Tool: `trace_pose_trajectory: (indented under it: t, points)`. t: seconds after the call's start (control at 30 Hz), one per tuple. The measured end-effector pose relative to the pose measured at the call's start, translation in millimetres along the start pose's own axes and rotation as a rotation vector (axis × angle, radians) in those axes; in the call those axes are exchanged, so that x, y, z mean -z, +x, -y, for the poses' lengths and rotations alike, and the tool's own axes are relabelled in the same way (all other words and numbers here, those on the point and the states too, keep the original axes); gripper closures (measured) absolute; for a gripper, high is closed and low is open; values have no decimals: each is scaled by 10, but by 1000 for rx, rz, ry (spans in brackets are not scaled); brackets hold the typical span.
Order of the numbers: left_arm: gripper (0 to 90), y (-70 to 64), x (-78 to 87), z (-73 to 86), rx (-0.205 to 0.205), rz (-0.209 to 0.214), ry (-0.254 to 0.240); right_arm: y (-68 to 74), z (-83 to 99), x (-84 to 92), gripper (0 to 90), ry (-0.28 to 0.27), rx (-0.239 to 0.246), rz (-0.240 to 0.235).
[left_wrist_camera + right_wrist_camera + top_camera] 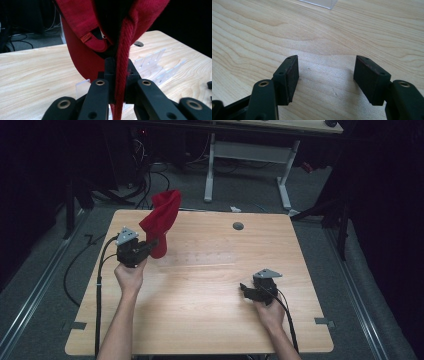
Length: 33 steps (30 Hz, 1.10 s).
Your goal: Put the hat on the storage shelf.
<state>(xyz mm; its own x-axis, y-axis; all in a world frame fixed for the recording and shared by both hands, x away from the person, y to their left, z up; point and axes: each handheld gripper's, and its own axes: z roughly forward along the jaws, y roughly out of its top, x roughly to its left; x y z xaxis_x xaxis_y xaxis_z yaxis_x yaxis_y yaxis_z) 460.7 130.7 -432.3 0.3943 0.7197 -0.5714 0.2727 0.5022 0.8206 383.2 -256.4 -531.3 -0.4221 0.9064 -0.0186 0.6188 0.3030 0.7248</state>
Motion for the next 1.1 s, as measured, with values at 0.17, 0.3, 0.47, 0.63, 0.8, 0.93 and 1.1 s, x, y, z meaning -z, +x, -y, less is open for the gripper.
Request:
trace_pose_trajectory:
  t: [0.17, 0.3, 0.47, 0.63, 0.8, 0.93, 1.1]
  points:
    - [846, 29, -8, 43, 12, -7, -9, 0, 0, 0, 371, 0, 0, 0]
    - [845, 52, -4, 93, 11, -11, -10, 1, 1, 0, 371, -1, 0, 0]
    - [844, 88, 3, 169, 20, -28, -8, 0, 1, -1, 370, -2, 3, -1]
    - [843, 109, 32, 221, 26, -31, 2, 0, 1, -1, 369, -2, 3, -1]
    - [843, 83, 37, 253, 10, -43, 22, 1, 1, -1, 369, -2, 4, -1]
    - [841, 88, 63, 283, 11, -47, 34, 1, 1, 0, 368, 0, 4, -2]
    - [837, 86, 96, 326, 11, -53, 53, 1, 1, 0, 368, 0, 5, -3]
